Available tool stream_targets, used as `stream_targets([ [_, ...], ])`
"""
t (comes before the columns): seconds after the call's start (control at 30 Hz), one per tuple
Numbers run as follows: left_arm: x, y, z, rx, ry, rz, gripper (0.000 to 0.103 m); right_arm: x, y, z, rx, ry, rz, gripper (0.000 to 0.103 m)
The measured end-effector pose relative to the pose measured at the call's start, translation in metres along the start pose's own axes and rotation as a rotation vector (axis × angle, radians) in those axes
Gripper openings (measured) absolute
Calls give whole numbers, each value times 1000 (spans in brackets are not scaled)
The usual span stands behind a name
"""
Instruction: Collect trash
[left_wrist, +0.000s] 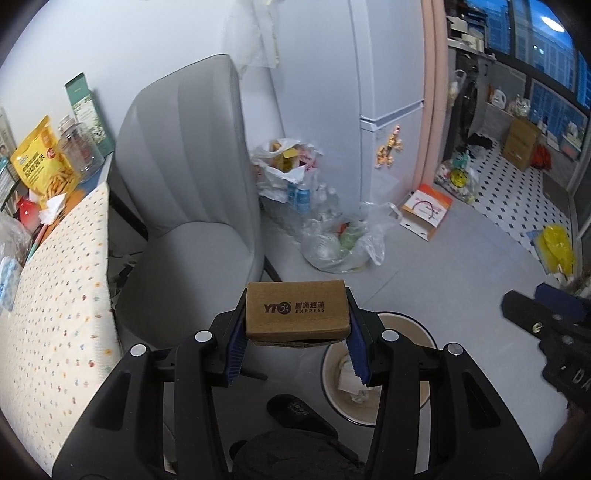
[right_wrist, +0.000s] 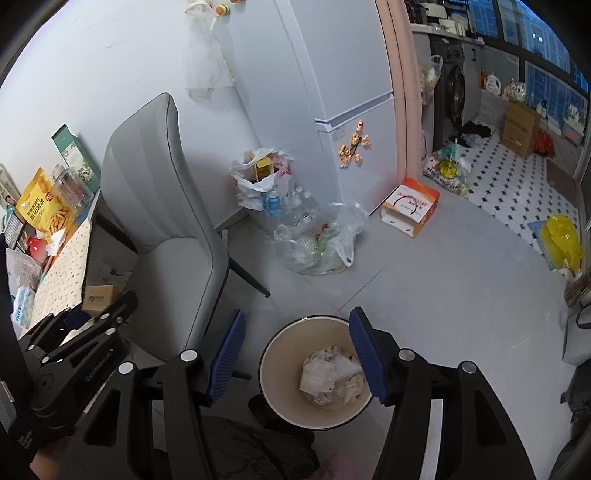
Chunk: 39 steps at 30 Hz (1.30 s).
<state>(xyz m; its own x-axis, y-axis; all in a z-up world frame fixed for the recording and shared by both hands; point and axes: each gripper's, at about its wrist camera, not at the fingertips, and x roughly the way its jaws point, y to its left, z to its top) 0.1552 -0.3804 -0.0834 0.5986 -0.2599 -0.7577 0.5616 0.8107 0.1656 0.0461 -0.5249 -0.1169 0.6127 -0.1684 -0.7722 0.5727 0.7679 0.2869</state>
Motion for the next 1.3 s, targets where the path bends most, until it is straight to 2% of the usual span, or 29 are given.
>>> stream_targets([
  [0.13, 1, -4, 0, 4, 4, 10, 47, 10, -5, -2, 4, 22, 48, 59],
  [0.23, 3, -3, 1, -1, 8, 17, 47, 12, -8, -1, 10, 20, 71, 77],
  [0.4, 5, -14, 0, 22, 15, -6, 47, 9, -18, 1, 32, 12, 48, 76],
  [0.5, 6, -28, 0, 39, 34, -73, 47, 3, -27, 2, 43, 3, 13, 80],
  [0.57, 5, -34, -1, 48, 39, -101, 59, -2, -36, 1, 62, -7, -10, 80],
  [0.6, 2, -36, 0, 52, 30, -113, 75, -4, -40, 1, 70, -10, -19, 80],
  [0.63, -4, -39, 0, 58, 5, -126, 86, -6, -45, 0, 79, -12, -28, 80],
  [0.73, -13, -38, 3, 62, -23, -118, 95, -11, -53, -1, 99, -18, -42, 80],
  [1.07, -42, 10, 1, -47, -66, -45, 96, -31, -40, -2, 73, -54, -24, 80],
  [1.3, -81, 61, -10, -135, -122, 16, 97, -57, 3, -4, -7, -95, 3, 84],
])
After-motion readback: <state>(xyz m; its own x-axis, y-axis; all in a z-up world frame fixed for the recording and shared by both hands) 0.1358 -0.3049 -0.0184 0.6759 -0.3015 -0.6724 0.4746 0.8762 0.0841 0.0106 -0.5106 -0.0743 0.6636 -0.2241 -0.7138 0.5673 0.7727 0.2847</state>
